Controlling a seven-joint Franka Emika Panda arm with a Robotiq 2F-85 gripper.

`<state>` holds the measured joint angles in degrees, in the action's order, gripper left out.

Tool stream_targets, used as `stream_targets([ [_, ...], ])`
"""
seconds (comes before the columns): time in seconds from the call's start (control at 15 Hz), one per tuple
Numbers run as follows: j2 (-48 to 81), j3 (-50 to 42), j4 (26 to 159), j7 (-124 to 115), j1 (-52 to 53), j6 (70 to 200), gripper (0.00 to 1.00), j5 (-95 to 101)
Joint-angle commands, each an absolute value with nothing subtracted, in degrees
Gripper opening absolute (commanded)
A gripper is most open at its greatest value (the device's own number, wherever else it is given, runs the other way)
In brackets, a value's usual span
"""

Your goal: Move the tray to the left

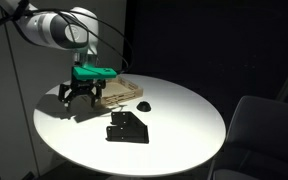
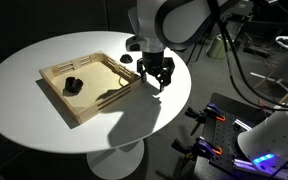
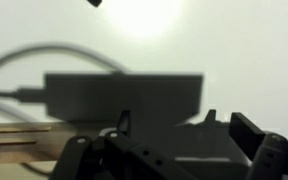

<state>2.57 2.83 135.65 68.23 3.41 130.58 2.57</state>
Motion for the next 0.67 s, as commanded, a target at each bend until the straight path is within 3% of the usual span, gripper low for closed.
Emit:
stream_targets([
  [0.0,1.3,3.7,136.0,67.4,3.7,130.5,1.0,3.9],
  [0.6,3.3,3.1,132.4,67.5,2.8,130.4,1.0,3.7],
])
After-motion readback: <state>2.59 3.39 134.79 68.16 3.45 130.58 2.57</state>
